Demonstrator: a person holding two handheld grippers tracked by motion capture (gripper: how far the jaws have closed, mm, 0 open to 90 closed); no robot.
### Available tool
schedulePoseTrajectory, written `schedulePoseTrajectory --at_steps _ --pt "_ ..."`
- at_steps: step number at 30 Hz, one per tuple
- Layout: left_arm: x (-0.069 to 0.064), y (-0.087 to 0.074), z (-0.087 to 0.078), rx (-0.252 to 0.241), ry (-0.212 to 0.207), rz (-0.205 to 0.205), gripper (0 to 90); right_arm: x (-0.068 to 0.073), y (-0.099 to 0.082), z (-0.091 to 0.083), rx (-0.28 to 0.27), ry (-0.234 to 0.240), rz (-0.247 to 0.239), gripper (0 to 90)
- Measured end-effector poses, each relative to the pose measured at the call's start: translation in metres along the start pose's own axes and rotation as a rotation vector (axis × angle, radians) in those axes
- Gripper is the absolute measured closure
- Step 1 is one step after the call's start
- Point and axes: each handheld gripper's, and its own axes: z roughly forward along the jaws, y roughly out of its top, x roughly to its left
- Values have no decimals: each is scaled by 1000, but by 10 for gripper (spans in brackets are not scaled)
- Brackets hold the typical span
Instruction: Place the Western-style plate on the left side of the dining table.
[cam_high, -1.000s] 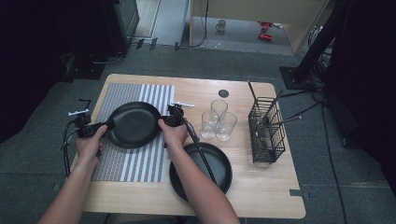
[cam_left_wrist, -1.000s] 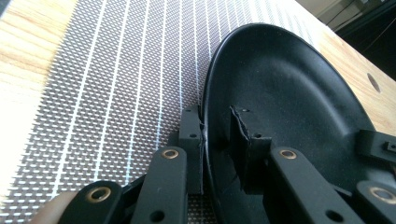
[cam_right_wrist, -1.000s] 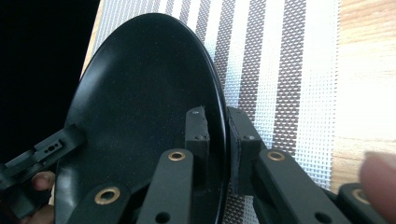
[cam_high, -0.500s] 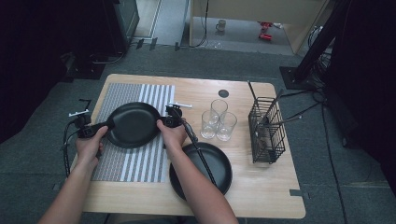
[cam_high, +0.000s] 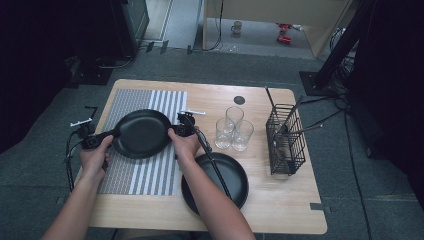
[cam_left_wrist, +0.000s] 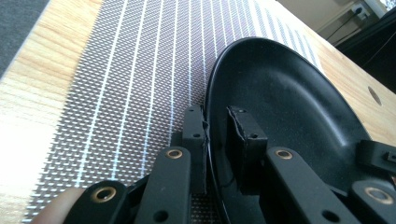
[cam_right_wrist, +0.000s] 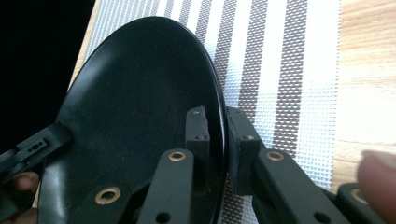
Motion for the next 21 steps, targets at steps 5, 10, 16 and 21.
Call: schedulePoseTrajectory --at_steps 5,10,16,21 --pt "0 -1 -1 -10 -17 -3 734 1 -2 0 8 0 -10 813" --pt "0 -3 -4 -39 -40 19 668 6 -2 -9 -37 -17 -63 752" --pt "-4 -6 -14 -76 -23 85 548 15 -6 -24 -113 -15 -162 698" --pt "-10 -7 -29 -122 -20 125 486 23 -10 -38 -126 7 -250 668"
